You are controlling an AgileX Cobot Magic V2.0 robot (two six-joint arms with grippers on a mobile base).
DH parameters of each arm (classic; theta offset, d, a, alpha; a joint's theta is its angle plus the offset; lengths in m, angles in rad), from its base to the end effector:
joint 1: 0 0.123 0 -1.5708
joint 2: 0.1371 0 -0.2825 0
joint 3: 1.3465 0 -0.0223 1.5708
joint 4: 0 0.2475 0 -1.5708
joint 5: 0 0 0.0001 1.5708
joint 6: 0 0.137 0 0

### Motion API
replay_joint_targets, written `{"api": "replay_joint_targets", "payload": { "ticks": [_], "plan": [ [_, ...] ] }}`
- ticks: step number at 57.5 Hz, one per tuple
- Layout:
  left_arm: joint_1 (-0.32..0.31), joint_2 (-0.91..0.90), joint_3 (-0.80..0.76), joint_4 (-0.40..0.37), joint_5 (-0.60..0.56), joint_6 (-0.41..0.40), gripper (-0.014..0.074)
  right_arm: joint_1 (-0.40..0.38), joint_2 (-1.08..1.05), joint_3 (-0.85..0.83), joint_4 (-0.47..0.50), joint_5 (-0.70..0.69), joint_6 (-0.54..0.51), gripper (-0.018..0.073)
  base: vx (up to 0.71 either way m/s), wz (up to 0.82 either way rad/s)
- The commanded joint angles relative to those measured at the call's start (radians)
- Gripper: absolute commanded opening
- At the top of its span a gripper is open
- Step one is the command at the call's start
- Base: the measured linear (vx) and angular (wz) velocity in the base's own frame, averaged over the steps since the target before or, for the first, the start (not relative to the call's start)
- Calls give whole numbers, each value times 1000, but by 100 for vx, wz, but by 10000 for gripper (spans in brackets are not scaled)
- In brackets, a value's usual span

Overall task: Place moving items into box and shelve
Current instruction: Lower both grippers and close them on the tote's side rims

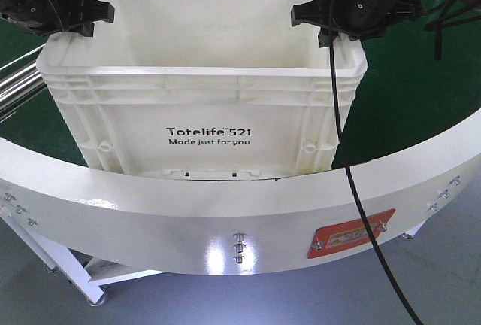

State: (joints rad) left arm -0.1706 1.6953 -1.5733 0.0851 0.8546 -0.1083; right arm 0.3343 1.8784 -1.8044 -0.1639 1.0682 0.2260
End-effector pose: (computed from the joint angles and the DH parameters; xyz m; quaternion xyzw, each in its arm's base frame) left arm 0.4030 -0.0605 0.3035 0.0449 0.9407 -0.0072 0.3361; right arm 0.4185 0.1246 0.2860 -0.0720 0.9612 -0.0060 0.2662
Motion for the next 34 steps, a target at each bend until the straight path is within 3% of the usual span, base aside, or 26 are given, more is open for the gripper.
{"api": "replay_joint_targets", "payload": {
  "ticks": [1, 34],
  "plan": [
    [-4, -45, -33, -10, -36, -2, 118, -5, -50, -33, -13, -34, -5, 98, 0, 0],
    [-5, -214, -34, -11, -88, -2, 119, -2, -228, -33, -16, -85, -12, 72, 0, 0]
  ]
}}
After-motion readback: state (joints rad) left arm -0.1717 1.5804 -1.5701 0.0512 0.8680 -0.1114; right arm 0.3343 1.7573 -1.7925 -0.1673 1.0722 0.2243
